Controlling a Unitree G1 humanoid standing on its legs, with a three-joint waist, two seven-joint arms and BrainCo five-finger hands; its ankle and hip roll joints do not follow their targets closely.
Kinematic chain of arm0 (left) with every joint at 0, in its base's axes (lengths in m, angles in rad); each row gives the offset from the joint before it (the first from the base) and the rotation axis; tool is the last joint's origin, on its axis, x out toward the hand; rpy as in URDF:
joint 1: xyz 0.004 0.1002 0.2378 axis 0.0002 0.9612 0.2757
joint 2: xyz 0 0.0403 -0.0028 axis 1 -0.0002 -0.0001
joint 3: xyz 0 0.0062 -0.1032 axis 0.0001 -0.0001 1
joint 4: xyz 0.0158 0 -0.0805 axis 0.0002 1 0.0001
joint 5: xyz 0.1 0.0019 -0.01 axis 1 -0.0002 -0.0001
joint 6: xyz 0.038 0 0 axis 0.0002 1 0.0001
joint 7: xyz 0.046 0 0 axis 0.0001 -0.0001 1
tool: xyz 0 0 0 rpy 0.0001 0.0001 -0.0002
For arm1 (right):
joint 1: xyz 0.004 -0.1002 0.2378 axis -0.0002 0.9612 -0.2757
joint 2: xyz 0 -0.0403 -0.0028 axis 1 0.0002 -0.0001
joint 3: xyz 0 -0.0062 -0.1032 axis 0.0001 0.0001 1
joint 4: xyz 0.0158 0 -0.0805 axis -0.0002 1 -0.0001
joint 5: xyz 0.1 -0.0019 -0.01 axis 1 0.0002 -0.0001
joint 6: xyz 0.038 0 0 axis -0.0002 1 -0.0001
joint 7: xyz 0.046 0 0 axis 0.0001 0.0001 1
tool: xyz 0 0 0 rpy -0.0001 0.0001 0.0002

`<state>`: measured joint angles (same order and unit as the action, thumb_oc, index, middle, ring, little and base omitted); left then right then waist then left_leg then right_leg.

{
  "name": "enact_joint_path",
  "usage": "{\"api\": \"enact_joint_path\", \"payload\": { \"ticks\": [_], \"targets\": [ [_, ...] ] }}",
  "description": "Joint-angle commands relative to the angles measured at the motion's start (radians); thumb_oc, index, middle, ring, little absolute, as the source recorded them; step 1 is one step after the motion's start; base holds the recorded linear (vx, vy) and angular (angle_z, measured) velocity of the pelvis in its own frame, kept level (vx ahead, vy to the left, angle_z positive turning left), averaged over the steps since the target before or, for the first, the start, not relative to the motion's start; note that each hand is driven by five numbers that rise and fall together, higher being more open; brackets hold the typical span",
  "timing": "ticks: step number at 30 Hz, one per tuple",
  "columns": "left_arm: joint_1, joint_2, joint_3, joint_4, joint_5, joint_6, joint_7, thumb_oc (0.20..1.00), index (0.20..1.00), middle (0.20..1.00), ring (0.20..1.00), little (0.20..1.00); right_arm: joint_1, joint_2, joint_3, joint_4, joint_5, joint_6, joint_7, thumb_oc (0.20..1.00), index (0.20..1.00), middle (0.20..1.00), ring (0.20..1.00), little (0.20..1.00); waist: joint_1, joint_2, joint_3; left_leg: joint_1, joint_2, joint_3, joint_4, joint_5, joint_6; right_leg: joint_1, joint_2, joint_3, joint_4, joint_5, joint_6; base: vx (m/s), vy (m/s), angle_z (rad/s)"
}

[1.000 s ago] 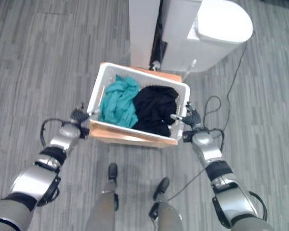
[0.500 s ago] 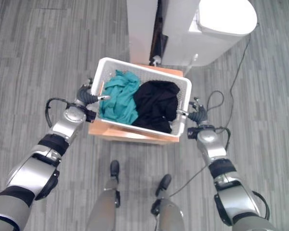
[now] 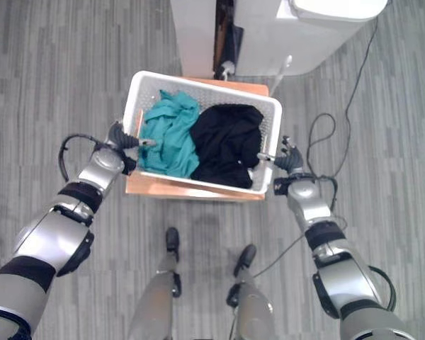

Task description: Grab the laundry basket,head to the washer,open it,put in the laundry and shut it.

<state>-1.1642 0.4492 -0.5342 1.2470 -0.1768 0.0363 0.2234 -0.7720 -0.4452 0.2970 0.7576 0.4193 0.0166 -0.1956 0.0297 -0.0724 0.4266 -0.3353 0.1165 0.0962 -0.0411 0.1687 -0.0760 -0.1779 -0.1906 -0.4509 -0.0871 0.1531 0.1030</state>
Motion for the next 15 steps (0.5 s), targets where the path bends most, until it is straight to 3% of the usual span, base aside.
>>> {"api": "enact_joint_path", "payload": {
  "ticks": [1, 7, 15],
  "targets": [
    [-0.156, -0.004, -0.037, 0.146, 0.009, -0.018, 0.028, 1.000, 1.000, 1.000, 1.000, 1.000, -0.065, -0.028, 0.007, 0.006, 0.046, -0.053, -0.026, 1.000, 1.000, 1.000, 1.000, 1.000, 0.006, 0.002, -0.003, 0.005, 0.011, -0.054, 0.018, -0.082, 0.016, -0.039, -0.081, 0.051, 0.093, -0.073, 0.073, 0.00, 0.000, 0.00],
    [-0.179, 0.006, -0.035, 0.156, -0.003, -0.023, 0.041, 1.000, 1.000, 1.000, 1.000, 1.000, -0.053, 0.004, -0.001, -0.024, 0.066, -0.077, -0.053, 1.000, 1.000, 1.000, 1.000, 1.000, 0.001, -0.004, -0.001, -0.001, 0.018, -0.053, 0.022, -0.102, 0.006, -0.043, -0.075, 0.066, 0.084, -0.075, 0.086, 0.03, 0.004, -0.06],
    [-0.259, 0.006, -0.133, 0.175, 0.045, -0.005, 0.016, 1.000, 1.000, 1.000, 1.000, 1.000, -0.200, 0.048, 0.041, 0.186, 0.079, -0.034, -0.057, 1.000, 1.000, 1.000, 1.000, 1.000, 0.010, -0.006, 0.031, -0.062, 0.009, -0.060, 0.067, -0.113, 0.012, -0.075, -0.080, 0.061, 0.086, -0.061, 0.083, 0.00, 0.007, -0.03]
  ]
}}
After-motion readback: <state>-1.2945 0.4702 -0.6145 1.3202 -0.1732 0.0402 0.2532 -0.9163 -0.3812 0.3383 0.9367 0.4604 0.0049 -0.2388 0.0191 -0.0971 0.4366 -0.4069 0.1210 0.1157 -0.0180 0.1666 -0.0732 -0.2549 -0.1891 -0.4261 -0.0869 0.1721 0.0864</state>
